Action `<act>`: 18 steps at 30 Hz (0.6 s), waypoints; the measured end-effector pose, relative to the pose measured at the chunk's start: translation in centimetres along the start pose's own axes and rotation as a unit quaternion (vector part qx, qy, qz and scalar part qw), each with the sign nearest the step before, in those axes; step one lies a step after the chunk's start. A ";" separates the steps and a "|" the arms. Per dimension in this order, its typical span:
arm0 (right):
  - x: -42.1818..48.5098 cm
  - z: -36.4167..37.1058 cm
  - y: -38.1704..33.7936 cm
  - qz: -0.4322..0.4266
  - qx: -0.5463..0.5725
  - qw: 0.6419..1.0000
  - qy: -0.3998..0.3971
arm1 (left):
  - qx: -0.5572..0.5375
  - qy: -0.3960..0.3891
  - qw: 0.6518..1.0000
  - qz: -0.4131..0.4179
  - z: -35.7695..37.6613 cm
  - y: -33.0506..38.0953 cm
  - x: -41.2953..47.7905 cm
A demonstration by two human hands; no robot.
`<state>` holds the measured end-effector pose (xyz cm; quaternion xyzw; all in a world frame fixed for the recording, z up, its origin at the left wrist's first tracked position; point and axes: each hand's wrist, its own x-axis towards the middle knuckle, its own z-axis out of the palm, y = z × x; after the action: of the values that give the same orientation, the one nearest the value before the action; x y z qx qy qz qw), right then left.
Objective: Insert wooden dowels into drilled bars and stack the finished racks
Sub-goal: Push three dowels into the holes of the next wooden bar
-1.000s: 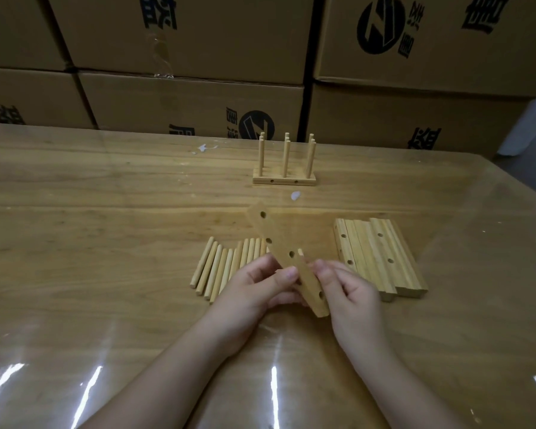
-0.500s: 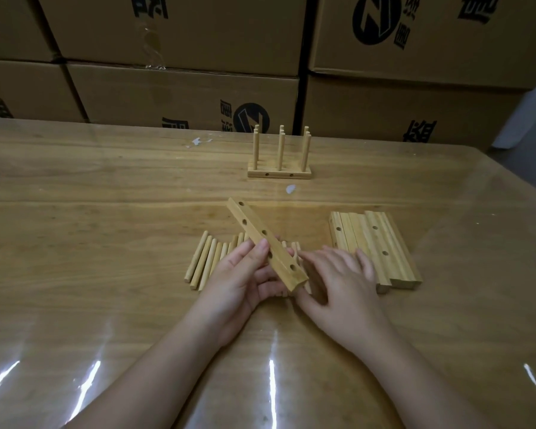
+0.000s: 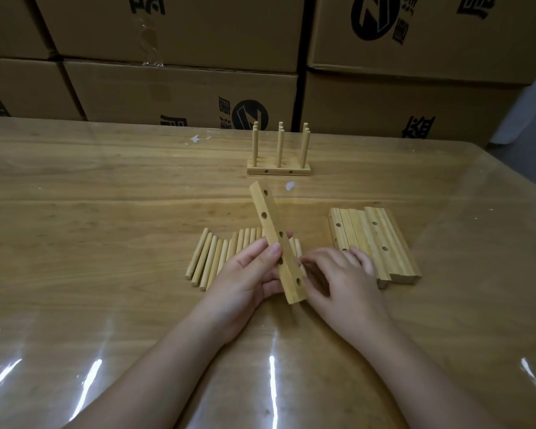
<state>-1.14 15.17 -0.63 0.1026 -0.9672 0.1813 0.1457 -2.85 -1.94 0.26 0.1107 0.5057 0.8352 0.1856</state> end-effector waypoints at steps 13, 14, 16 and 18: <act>-0.2 0.0 -0.5 0.028 -0.054 0.998 0.029 | -0.023 -0.002 1.000 -0.011 0.1 0.2 -0.1; -0.2 0.0 -0.5 0.031 -0.065 0.997 0.027 | -0.019 -0.005 1.000 -0.012 0.1 0.1 -0.1; -0.1 0.0 -0.6 0.030 -0.078 0.996 0.021 | -0.017 -0.003 1.000 -0.015 0.1 0.1 0.0; -0.1 0.0 -0.6 0.028 -0.085 0.996 0.020 | -0.019 0.015 0.999 -0.022 0.1 0.0 0.0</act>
<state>-0.85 14.62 -0.48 0.0592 -0.9785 0.1046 0.1677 -2.83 -1.82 0.34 0.0832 0.4946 0.8421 0.1983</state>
